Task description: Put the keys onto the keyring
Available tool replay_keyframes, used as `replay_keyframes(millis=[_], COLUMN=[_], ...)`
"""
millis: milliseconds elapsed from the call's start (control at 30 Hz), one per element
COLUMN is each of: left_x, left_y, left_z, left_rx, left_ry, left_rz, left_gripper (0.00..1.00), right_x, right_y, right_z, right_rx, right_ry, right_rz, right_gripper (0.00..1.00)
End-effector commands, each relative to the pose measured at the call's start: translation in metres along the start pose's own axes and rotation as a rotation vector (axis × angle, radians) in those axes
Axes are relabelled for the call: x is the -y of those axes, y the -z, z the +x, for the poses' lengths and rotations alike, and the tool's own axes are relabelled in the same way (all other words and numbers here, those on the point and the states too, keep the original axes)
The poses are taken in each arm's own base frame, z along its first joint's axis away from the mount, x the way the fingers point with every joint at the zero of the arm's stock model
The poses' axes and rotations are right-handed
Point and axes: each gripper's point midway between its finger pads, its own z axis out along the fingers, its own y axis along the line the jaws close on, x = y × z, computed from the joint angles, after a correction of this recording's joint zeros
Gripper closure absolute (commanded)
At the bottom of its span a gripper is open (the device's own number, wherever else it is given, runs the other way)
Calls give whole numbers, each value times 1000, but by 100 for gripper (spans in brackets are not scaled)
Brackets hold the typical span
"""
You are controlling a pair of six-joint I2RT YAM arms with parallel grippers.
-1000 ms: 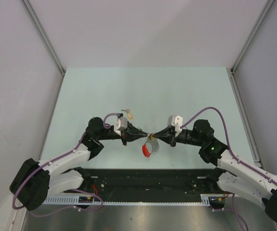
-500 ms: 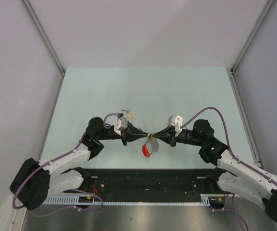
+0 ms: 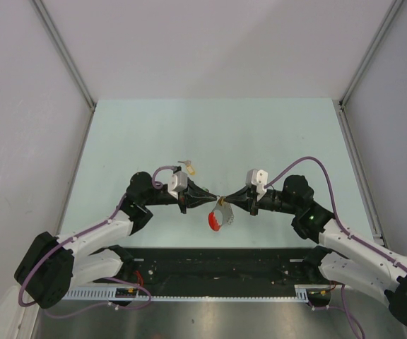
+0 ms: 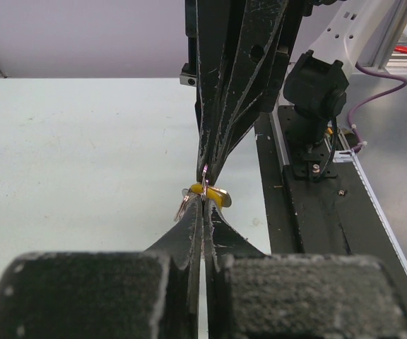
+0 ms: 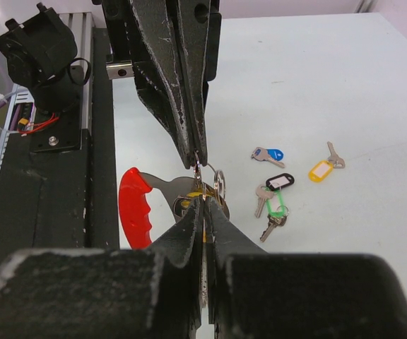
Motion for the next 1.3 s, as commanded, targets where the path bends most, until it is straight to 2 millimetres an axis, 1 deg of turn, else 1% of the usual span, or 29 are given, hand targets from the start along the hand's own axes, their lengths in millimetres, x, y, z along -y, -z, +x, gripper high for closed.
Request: replay_keyframes(millis=[0, 233, 500, 1267], left_x=[0, 0, -1, -1], left_y=[-1, -1, 1, 0], left_z=[-13, -14, -15, -14], left_rx=[34, 35, 42, 42], left_ry=[-36, -38, -40, -33], left_rz=[17, 17, 0, 1], left_gripper=[100, 100, 100, 100], right_x=[-1, -1, 2, 0], right_y=[-1, -2, 3, 1], right_z=[-10, -10, -14, -13], right_rx=[39, 39, 42, 44], right_ry=[9, 11, 19, 15], right_rz=[-8, -7, 20, 3], right_gripper=[100, 100, 100, 100])
